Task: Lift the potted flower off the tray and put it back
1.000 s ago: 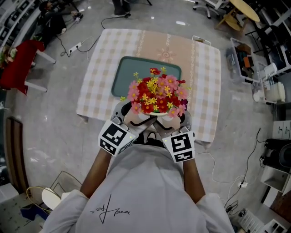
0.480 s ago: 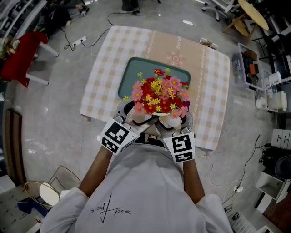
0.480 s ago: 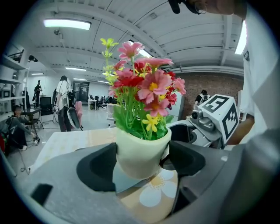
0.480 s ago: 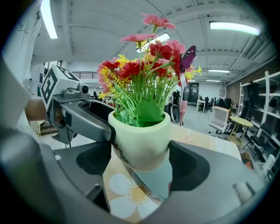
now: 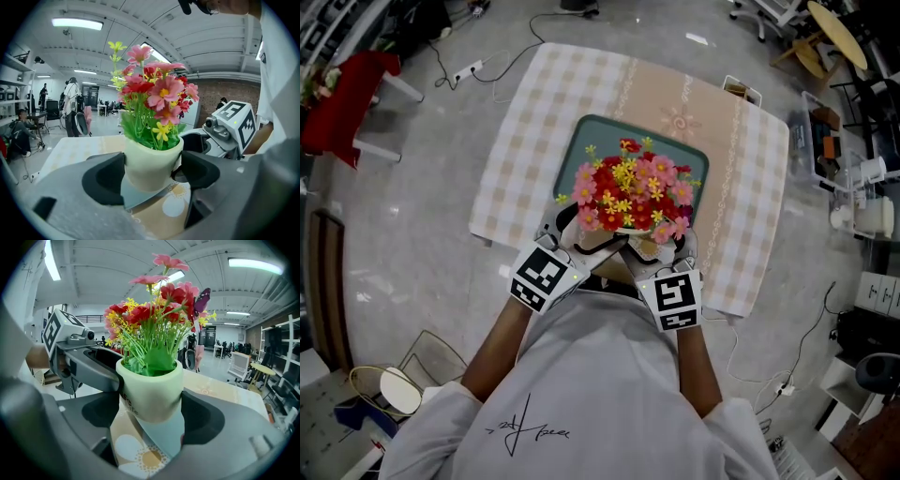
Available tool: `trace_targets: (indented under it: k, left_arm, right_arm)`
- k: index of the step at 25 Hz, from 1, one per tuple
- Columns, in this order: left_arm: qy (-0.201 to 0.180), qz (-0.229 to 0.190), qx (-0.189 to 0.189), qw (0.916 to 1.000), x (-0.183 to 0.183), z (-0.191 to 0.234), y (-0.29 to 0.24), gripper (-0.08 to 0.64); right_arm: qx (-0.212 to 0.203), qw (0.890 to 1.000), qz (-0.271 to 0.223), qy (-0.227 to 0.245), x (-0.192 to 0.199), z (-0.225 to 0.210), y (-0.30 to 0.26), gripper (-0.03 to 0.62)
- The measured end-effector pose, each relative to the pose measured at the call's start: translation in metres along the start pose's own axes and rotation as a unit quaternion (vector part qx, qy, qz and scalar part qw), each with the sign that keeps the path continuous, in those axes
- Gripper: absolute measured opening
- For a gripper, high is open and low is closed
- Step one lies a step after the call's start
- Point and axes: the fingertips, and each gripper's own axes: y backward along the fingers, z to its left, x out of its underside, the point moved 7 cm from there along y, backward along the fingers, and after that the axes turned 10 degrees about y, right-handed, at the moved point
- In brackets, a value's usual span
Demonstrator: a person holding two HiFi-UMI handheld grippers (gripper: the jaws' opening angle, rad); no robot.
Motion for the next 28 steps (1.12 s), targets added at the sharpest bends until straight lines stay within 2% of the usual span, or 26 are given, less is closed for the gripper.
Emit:
trace_targets:
  k: [28]
  left_arm:
    - [0.044,0.03,-0.019,0.9984,0.024,0.077,0.001,0.376]
  right_arm:
    - [-0.046,0.998,0.036,-0.013,0.001,0.011,-0.082,0.419]
